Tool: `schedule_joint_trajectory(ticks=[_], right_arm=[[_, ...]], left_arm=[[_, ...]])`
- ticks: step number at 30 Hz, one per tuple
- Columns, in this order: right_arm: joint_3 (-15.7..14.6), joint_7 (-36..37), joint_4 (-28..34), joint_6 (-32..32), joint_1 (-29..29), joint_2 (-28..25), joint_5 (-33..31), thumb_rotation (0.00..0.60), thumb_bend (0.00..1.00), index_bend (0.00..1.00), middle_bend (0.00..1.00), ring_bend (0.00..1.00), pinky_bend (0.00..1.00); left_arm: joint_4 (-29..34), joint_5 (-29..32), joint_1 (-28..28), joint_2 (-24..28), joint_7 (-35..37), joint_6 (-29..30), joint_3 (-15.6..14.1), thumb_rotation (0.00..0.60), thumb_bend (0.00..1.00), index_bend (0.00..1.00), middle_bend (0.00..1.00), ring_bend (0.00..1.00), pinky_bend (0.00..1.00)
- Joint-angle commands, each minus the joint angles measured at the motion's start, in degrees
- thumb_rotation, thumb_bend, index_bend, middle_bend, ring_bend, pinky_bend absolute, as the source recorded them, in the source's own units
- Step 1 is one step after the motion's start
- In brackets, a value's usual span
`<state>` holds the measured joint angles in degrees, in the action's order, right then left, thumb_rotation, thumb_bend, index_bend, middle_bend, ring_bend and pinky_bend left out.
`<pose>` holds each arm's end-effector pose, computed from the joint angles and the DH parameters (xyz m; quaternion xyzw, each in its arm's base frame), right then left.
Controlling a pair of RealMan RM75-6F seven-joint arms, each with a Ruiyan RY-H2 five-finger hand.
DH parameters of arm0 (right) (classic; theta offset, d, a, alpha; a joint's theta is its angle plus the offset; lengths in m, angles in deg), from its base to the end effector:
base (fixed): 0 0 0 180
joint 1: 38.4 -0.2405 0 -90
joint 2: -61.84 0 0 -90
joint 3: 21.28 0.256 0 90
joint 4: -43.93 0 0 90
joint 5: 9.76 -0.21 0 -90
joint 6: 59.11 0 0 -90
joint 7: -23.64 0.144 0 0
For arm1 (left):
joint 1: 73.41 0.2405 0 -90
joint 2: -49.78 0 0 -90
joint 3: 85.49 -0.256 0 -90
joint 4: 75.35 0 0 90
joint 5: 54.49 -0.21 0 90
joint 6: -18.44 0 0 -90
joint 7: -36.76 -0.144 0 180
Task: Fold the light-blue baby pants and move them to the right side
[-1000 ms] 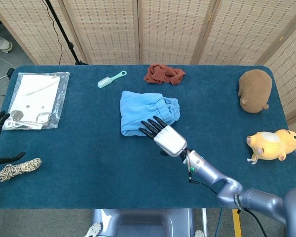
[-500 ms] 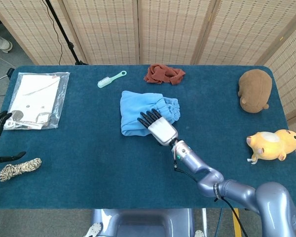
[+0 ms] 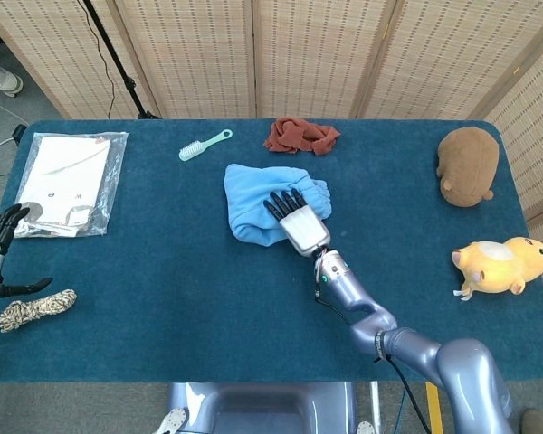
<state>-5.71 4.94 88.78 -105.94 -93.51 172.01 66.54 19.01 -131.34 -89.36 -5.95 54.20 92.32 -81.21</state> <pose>-0.1071 -0.4192 -0.0843 0.7969 -0.2076 0.3352 0.4577 -0.3016 0.2454 0.1925 -0.5610 -0.4712 -0.4301 0.5276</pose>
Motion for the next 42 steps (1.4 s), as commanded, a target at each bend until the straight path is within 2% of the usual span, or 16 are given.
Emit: schedule_joint_trajectory(ticks=[1, 7, 12, 26, 31, 34, 37, 39, 42], right_arm=[[-0.26, 0.44, -2.56, -1.31, -0.35, 2.16, -0.23, 0.600, 0.00, 0.00, 0.00, 0.00, 0.06], [0.90, 1.09, -7.76, -3.24, -1.01, 6.59, -1.62, 0.600, 0.00, 0.00, 0.00, 0.00, 0.06], [4.07, 1.49, -11.63, -2.44, -2.25, 10.15, -5.37, 0.600, 0.00, 0.00, 0.00, 0.00, 0.06], [11.59, 3.21, -16.10, -1.49, -5.33, 15.14, -13.68, 0.600, 0.00, 0.00, 0.00, 0.00, 0.02], [12.69, 5.03, -18.57, -3.34, -6.45, 16.81, -14.26, 0.600, 0.00, 0.08, 0.04, 0.00, 0.04], [12.94, 6.90, -21.36, -5.14, -7.45, 18.22, -13.88, 0.600, 0.00, 0.18, 0.12, 0.01, 0.10], [13.08, 8.85, -23.53, -6.28, -8.28, 19.23, -13.50, 0.600, 0.03, 0.32, 0.24, 0.13, 0.29], [13.08, 10.70, -24.65, -6.53, -8.71, 19.64, -13.22, 0.600, 0.16, 0.39, 0.33, 0.24, 0.44], [12.65, 12.51, -25.88, -6.69, -9.01, 19.83, -12.76, 0.600, 0.34, 0.44, 0.41, 0.34, 0.57]], left_arm=[[-0.08, -0.12, 0.00, 0.04, 0.13, -0.36, 0.17, 0.600, 0.00, 0.00, 0.00, 0.00, 0.00], [-0.38, -0.38, 0.19, 0.19, 1.02, -0.90, 0.50, 0.600, 0.00, 0.00, 0.00, 0.00, 0.00], [-0.82, -0.67, 0.27, 0.40, 2.24, -1.44, 0.77, 0.600, 0.00, 0.00, 0.00, 0.00, 0.00], [-1.56, -1.46, 0.41, 0.78, 4.46, -2.42, 1.14, 0.600, 0.00, 0.00, 0.00, 0.00, 0.00], [-1.72, -1.64, 0.42, 0.85, 5.08, -2.80, 1.21, 0.600, 0.00, 0.00, 0.00, 0.00, 0.00], [-1.86, -2.05, 0.46, 1.00, 5.87, -3.05, 1.12, 0.600, 0.00, 0.00, 0.00, 0.00, 0.00], [-2.10, -2.29, 0.52, 1.11, 6.58, -3.13, 1.12, 0.600, 0.00, 0.00, 0.00, 0.00, 0.00], [-2.28, -2.38, 0.54, 1.15, 6.85, -3.16, 1.16, 0.600, 0.00, 0.00, 0.00, 0.00, 0.00], [-2.44, -2.49, 0.52, 1.20, 7.23, -3.29, 1.22, 0.600, 0.00, 0.00, 0.00, 0.00, 0.00]])
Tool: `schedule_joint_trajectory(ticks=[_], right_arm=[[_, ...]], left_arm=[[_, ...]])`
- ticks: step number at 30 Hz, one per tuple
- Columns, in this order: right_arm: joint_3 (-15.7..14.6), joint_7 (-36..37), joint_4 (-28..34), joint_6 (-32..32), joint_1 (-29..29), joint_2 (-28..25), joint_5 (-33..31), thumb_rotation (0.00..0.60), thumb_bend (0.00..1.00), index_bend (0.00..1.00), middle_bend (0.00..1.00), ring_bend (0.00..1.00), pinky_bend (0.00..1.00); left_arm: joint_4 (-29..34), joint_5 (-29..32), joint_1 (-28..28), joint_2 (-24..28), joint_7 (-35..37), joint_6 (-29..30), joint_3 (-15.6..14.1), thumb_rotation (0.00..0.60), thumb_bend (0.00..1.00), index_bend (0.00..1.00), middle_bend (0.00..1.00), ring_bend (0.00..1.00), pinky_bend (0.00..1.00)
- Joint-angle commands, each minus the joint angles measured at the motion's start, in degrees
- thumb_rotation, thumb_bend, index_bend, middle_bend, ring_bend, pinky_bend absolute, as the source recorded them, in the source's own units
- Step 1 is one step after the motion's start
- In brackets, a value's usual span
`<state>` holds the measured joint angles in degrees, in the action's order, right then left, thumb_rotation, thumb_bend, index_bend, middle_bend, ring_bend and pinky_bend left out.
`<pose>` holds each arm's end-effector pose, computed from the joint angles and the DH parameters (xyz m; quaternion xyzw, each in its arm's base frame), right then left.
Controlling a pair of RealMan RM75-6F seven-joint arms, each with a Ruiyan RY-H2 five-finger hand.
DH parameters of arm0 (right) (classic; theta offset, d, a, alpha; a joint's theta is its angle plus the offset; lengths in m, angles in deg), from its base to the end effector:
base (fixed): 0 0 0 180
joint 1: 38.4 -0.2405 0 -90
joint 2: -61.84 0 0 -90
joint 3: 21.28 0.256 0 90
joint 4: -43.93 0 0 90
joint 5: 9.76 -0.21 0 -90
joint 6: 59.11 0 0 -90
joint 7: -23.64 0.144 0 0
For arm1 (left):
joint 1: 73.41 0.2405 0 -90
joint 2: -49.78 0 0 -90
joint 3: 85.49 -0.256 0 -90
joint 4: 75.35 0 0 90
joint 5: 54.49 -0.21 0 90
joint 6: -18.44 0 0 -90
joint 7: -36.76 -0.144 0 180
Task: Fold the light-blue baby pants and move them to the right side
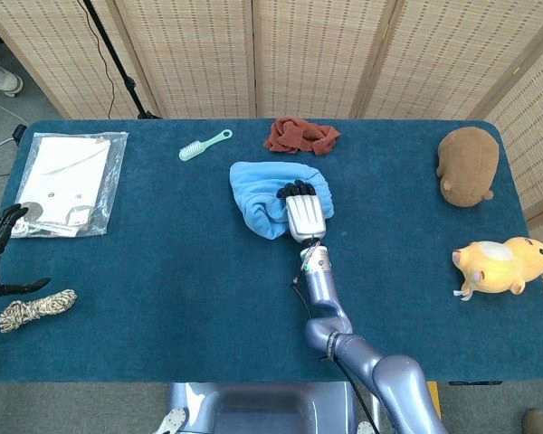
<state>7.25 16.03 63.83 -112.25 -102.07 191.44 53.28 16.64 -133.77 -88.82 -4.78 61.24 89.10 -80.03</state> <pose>-0.0868 -0.4345 -0.1089 0.6293 -0.3815 0.4276 0.5249 -0.3087 0.2485 0.1992 -0.5561 -0.4939 -0.4372 0.5056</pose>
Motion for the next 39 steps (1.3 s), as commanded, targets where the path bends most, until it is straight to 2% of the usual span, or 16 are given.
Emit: schedule_joint_trajectory(ticks=[1, 4, 6, 8, 9, 17, 26, 39], right_arm=[[-0.49, 1.66, -1.13, -0.35, -0.42, 0.40, 0.56, 0.600, 0.37, 0.45, 0.42, 0.36, 0.58], [-0.94, 1.91, -1.56, -0.24, -0.32, 0.40, 0.56, 0.600, 0.53, 0.46, 0.44, 0.38, 0.59], [-1.20, 2.50, -1.64, -0.49, -0.13, 0.40, 0.50, 0.600, 0.79, 0.47, 0.46, 0.40, 0.60], [-1.99, 3.62, -1.84, -1.10, 0.10, 0.40, 1.02, 0.600, 0.97, 0.49, 0.48, 0.42, 0.62], [-2.37, 3.93, -1.99, -1.31, 0.16, 0.40, 1.28, 0.600, 1.00, 0.50, 0.49, 0.43, 0.64], [-4.93, 9.94, -3.13, -6.12, 0.66, 0.22, 4.64, 0.600, 1.00, 0.51, 0.54, 0.52, 0.81], [-6.49, 17.86, -0.76, -13.69, 1.94, -2.86, 8.29, 0.600, 1.00, 0.53, 0.55, 0.55, 0.85], [-7.91, 18.25, 5.38, -18.97, 5.72, -8.45, 10.79, 0.600, 1.00, 0.54, 0.56, 0.56, 0.88]], left_arm=[[-0.11, -0.10, -0.02, 0.05, 0.28, -0.12, 0.05, 0.600, 0.00, 0.00, 0.00, 0.00, 0.00], [-0.15, -0.19, -0.02, 0.09, 0.43, -0.26, 0.03, 0.600, 0.00, 0.00, 0.00, 0.00, 0.00], [-0.10, -0.38, 0.05, 0.15, 0.54, -0.22, -0.03, 0.600, 0.00, 0.00, 0.00, 0.00, 0.00], [-0.04, -0.58, 0.09, 0.20, 0.64, -0.21, -0.08, 0.600, 0.00, 0.00, 0.00, 0.00, 0.00], [-0.04, -0.61, 0.07, 0.19, 0.63, -0.26, -0.08, 0.600, 0.00, 0.00, 0.00, 0.00, 0.00], [0.13, -0.99, -0.16, 0.21, 0.52, -0.89, -0.24, 0.600, 0.00, 0.00, 0.00, 0.00, 0.00], [0.41, -1.98, 0.18, 0.36, 0.92, -0.25, -0.52, 0.600, 0.00, 0.00, 0.00, 0.00, 0.00], [0.81, -3.35, 0.32, 0.37, 0.55, 0.23, -1.09, 0.600, 0.00, 0.00, 0.00, 0.00, 0.00]])
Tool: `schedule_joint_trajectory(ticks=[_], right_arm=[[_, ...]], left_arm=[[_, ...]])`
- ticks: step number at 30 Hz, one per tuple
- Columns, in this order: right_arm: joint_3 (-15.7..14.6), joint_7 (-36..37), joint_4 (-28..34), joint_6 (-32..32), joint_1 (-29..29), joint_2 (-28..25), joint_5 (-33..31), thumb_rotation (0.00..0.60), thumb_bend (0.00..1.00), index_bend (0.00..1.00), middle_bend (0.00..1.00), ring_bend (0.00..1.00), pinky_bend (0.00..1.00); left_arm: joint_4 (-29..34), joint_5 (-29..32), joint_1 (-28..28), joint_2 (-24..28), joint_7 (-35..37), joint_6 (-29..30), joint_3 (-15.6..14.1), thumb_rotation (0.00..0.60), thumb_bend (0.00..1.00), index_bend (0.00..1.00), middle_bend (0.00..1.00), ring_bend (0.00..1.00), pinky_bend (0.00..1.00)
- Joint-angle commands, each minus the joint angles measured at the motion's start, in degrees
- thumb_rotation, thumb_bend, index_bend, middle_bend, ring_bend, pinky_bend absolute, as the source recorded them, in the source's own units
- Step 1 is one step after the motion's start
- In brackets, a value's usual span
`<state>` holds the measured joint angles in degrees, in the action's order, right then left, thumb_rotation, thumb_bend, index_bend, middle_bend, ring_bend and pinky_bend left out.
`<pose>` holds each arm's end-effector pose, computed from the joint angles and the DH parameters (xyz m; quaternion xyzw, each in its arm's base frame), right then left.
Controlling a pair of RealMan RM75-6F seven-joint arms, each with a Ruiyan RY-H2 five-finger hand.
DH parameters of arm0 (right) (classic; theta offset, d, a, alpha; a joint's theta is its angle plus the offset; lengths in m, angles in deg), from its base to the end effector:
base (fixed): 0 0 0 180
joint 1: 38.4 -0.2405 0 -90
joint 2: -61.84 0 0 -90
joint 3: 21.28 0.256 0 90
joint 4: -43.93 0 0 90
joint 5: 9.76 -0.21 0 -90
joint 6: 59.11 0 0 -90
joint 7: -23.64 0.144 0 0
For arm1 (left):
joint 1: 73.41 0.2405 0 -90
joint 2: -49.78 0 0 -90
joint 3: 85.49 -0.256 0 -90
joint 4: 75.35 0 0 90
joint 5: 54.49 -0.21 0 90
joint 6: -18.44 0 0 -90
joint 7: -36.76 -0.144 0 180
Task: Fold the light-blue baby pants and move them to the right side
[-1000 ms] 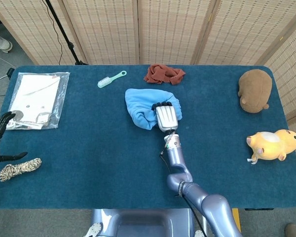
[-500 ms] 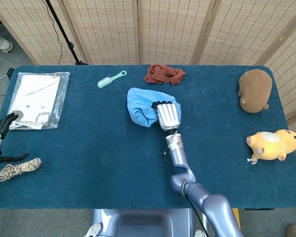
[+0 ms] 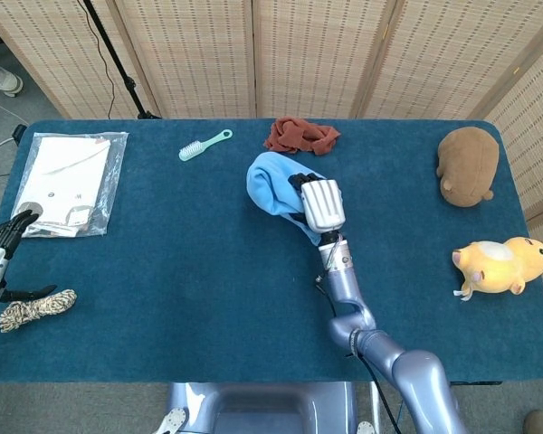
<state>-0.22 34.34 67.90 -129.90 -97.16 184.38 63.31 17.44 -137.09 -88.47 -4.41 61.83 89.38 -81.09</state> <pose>-0.0922 -0.4335 -0.0467 0.5810 -0.3004 0.5805 0.4850 -0.3035 0.2415 0.1933 -0.5748 -0.4937 -0.4352 0.4862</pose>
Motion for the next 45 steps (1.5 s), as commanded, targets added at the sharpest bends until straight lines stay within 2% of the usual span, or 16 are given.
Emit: schedule_joint_trajectory(ticks=[1, 7, 12, 19, 23, 28, 36, 42, 45], right_arm=[[-0.62, 0.15, 1.98, -2.98, 1.35, -2.85, 1.40, 0.600, 1.00, 0.54, 0.56, 0.56, 0.88], [-1.25, -0.48, 11.15, -8.16, 4.91, -10.99, 3.52, 0.600, 1.00, 0.54, 0.56, 0.56, 0.88], [-2.55, -3.71, 20.51, -11.91, 8.99, -19.69, 5.80, 0.600, 1.00, 0.54, 0.56, 0.56, 0.88], [-4.02, -5.79, 25.24, -13.66, 14.17, -28.72, 6.99, 0.600, 1.00, 0.54, 0.56, 0.56, 0.88], [-5.91, -6.36, 23.71, -14.25, 16.26, -31.84, 8.73, 0.600, 1.00, 0.54, 0.56, 0.56, 0.88], [-8.21, -6.34, 15.05, -11.91, 18.55, -32.65, 9.13, 0.600, 1.00, 0.54, 0.56, 0.56, 0.88], [-12.64, -6.87, 2.48, -7.64, 20.24, -28.29, 11.37, 0.600, 1.00, 0.54, 0.57, 0.56, 0.88], [-14.04, -7.68, -0.95, -4.79, 20.61, -24.11, 11.84, 0.600, 1.00, 0.54, 0.57, 0.56, 0.88], [-13.52, -7.97, -0.75, -3.08, 20.49, -21.94, 10.95, 0.600, 1.00, 0.54, 0.56, 0.56, 0.88]], left_arm=[[0.02, -0.08, -0.09, -0.01, -0.03, -0.11, -0.03, 0.600, 0.00, 0.00, 0.00, 0.00, 0.00], [0.26, -0.18, -0.14, 0.01, -0.41, -0.05, -0.08, 0.600, 0.00, 0.00, 0.00, 0.00, 0.00], [0.84, -0.93, 0.31, 0.06, -0.97, 0.97, -0.39, 0.600, 0.00, 0.00, 0.00, 0.00, 0.00], [1.55, -2.62, 0.65, -0.02, -1.88, 1.98, -1.09, 0.600, 0.00, 0.00, 0.00, 0.00, 0.00], [1.89, -3.38, 0.85, -0.01, -2.13, 2.60, -1.40, 0.600, 0.00, 0.00, 0.00, 0.00, 0.00], [2.05, -4.10, 1.04, -0.05, -2.17, 3.02, -1.82, 0.600, 0.00, 0.00, 0.00, 0.00, 0.00], [1.96, -4.26, 1.06, 0.01, -1.85, 3.20, -1.99, 0.600, 0.00, 0.00, 0.00, 0.00, 0.00], [1.87, -4.25, 1.06, 0.09, -1.58, 3.23, -2.07, 0.600, 0.00, 0.00, 0.00, 0.00, 0.00], [1.83, -4.38, 1.01, 0.17, -1.26, 3.21, -2.13, 0.600, 0.00, 0.00, 0.00, 0.00, 0.00]])
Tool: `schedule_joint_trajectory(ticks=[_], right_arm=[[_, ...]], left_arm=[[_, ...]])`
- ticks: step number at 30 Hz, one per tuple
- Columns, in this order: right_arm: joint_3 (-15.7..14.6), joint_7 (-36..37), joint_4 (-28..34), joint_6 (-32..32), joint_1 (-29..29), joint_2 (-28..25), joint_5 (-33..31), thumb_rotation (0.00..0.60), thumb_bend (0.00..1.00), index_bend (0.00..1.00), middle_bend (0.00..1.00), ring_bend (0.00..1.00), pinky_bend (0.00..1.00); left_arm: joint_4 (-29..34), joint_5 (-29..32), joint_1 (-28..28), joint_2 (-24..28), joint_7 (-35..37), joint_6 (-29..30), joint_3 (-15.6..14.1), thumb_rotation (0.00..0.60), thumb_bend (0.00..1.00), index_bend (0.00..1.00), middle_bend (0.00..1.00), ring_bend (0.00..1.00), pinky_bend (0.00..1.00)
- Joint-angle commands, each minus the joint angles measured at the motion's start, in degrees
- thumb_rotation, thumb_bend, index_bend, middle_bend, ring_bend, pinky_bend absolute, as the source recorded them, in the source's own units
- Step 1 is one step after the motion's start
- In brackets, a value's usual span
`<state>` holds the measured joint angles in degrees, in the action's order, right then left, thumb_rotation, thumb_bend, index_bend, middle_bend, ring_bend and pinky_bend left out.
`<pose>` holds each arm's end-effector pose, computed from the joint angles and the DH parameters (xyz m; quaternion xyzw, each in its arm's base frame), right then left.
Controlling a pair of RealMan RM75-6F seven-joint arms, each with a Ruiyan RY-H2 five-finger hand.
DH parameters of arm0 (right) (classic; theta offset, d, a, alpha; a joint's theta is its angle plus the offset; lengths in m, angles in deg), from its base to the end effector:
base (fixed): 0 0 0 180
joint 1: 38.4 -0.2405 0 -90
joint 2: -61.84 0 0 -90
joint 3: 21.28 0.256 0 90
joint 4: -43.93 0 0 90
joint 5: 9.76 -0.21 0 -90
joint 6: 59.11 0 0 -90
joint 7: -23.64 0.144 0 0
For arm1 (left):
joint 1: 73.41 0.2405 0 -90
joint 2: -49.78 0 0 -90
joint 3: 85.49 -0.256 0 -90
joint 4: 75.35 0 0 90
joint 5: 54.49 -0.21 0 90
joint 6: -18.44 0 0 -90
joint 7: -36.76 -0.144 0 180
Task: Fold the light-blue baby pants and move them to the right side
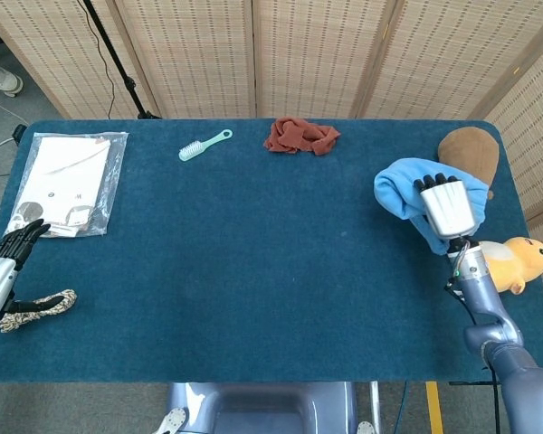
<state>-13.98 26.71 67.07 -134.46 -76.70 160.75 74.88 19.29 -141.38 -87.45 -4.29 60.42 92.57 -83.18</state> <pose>-0.2781 -0.4087 0.0992 0.6781 -0.0917 0.3605 0.6338 -0.2937 0.2263 0.1862 -0.5977 -0.4799 -0.4399 0.4680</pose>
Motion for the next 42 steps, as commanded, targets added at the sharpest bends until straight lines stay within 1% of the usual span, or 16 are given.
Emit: schedule_joint_trajectory(ticks=[1, 4, 5, 7, 9, 11, 12, 16, 18, 23, 26, 28, 32, 36, 40, 42], right_arm=[[0.56, -0.14, 0.50, 1.96, 0.02, 2.19, -1.05, 0.600, 1.00, 0.54, 0.56, 0.56, 0.88], [1.20, 1.88, 3.06, 2.77, 0.10, 2.94, -1.84, 0.600, 1.00, 0.51, 0.54, 0.54, 0.87], [1.34, 2.58, 4.32, 2.79, 0.16, 2.88, -1.95, 0.600, 0.97, 0.47, 0.50, 0.51, 0.85], [1.38, 2.97, 6.68, 3.05, 0.29, 2.36, -2.01, 0.600, 0.69, 0.34, 0.37, 0.39, 0.75], [1.30, 2.97, 10.08, 3.94, 0.42, 1.18, -2.10, 0.600, 0.24, 0.14, 0.16, 0.15, 0.52], [1.87, 2.22, 16.87, 5.73, 0.59, -1.30, -3.11, 0.600, 0.05, 0.04, 0.03, 0.02, 0.36], [2.25, 1.20, 19.91, 6.42, 0.67, -2.49, -3.71, 0.600, 0.00, 0.02, 0.00, 0.00, 0.30], [3.41, -5.46, 32.80, 9.76, 1.29, -7.60, -6.87, 0.600, 0.00, 0.00, 0.00, 0.00, 0.21], [3.70, -7.09, 38.16, 11.35, 1.85, -9.62, -8.59, 0.600, 0.00, 0.00, 0.00, 0.00, 0.15], [4.30, -8.86, 55.90, 13.71, 4.32, -17.04, -13.19, 0.600, 0.00, 0.00, 0.00, 0.00, 0.01], [4.47, -10.54, 64.34, 13.04, 5.78, -21.18, -14.77, 0.600, 0.00, 0.00, 0.00, 0.00, 0.00], [4.40, -10.96, 67.72, 12.31, 6.55, -23.02, -14.88, 0.600, 0.00, 0.00, 0.00, 0.00, 0.00], [3.31, -9.43, 74.93, 8.07, 9.77, -28.12, -11.26, 0.600, 0.00, 0.00, 0.00, 0.00, 0.00], [1.44, -6.04, 73.22, 1.93, 13.06, -29.23, -4.66, 0.600, 0.00, 0.00, 0.00, 0.00, 0.00], [-0.36, -2.18, 65.12, -6.25, 16.79, -26.99, 1.43, 0.600, 0.00, 0.00, 0.00, 0.00, 0.00], [-0.93, -0.75, 60.95, -9.58, 18.64, -25.41, 2.59, 0.600, 0.00, 0.00, 0.00, 0.00, 0.00]], left_arm=[[-0.06, -0.16, 0.01, 0.11, 0.36, 0.07, -0.08, 0.600, 0.00, 0.00, 0.00, 0.00, 0.00], [-0.23, -0.23, 0.07, 0.26, 0.94, 0.20, -0.11, 0.600, 0.00, 0.00, 0.00, 0.00, 0.00], [-0.35, -0.24, 0.08, 0.32, 1.17, 0.22, -0.12, 0.600, 0.00, 0.00, 0.00, 0.00, 0.00], [-0.53, -0.17, 0.07, 0.38, 1.52, 0.21, -0.10, 0.600, 0.00, 0.00, 0.00, 0.00, 0.00], [-0.64, -0.11, 0.04, 0.40, 1.74, 0.17, -0.08, 0.600, 0.00, 0.00, 0.00, 0.00, 0.00], [-0.68, -0.17, -0.05, 0.41, 1.81, 0.06, -0.11, 0.600, 0.00, 0.00, 0.00, 0.00, 0.00], [-0.65, -0.27, -0.08, 0.43, 1.81, 0.02, -0.16, 0.600, 0.00, 0.00, 0.00, 0.00, 0.00], [-0.47, -0.77, -0.04, 0.54, 1.74, 0.14, -0.45, 0.600, 0.00, 0.00, 0.00, 0.00, 0.00], [-0.45, -0.85, 0.05, 0.59, 1.87, 0.31, -0.52, 0.600, 0.00, 0.00, 0.00, 0.00, 0.00], [-0.60, -0.68, 0.02, 0.63, 2.16, 0.25, -0.51, 0.600, 0.00, 0.00, 0.00, 0.00, 0.00], [-0.52, -0.86, 0.04, 0.60, 1.90, 0.37, -0.60, 0.600, 0.00, 0.00, 0.00, 0.00, 0.00], [-0.49, -0.95, 0.09, 0.57, 1.75, 0.47, -0.66, 0.600, 0.00, 0.00, 0.00, 0.00, 0.00], [-0.40, -1.23, 0.46, 0.33, 0.86, 1.29, -0.80, 0.600, 0.00, 0.00, 0.00, 0.00, 0.00], [-0.58, -0.58, 1.60, -0.71, -1.82, 3.24, -0.66, 0.600, 0.00, 0.00, 0.00, 0.00, 0.00], [-1.19, 0.32, 3.45, -2.39, -4.42, 5.56, -0.91, 0.600, 0.00, 0.00, 0.00, 0.00, 0.00], [-2.29, 0.59, 4.37, -3.41, -4.27, 6.22, -1.33, 0.600, 0.00, 0.00, 0.00, 0.00, 0.00]])
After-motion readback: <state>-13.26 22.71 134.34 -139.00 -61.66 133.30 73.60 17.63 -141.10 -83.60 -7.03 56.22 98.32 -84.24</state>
